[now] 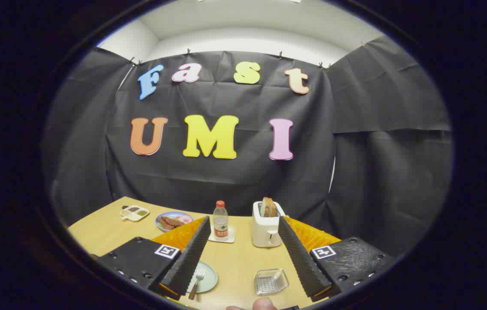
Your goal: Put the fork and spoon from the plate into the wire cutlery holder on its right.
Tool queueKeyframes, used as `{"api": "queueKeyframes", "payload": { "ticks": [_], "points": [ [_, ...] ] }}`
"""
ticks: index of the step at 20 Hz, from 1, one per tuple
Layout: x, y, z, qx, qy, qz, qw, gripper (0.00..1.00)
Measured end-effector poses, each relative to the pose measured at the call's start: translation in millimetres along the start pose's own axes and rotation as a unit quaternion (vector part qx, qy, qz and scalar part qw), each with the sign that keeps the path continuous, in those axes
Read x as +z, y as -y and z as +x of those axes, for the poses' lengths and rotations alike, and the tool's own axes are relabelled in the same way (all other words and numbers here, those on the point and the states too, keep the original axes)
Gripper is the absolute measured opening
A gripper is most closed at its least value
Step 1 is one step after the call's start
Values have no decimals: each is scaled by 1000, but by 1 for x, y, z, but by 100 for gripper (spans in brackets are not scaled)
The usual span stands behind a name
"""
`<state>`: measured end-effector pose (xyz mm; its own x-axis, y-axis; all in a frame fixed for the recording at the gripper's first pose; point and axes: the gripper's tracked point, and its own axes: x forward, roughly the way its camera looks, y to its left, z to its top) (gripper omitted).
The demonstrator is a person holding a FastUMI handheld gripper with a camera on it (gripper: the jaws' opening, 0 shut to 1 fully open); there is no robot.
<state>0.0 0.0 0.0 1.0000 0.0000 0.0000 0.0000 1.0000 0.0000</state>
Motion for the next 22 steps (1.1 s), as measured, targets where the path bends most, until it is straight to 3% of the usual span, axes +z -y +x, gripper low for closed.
{"api": "queueKeyframes", "payload": {
  "ticks": [11, 22],
  "points": [
    [-22, -18, -7, 8, -26, 14, 1000, 95],
    [-57, -64, -13, 50, -89, -16, 995, 95]
  ]
}}
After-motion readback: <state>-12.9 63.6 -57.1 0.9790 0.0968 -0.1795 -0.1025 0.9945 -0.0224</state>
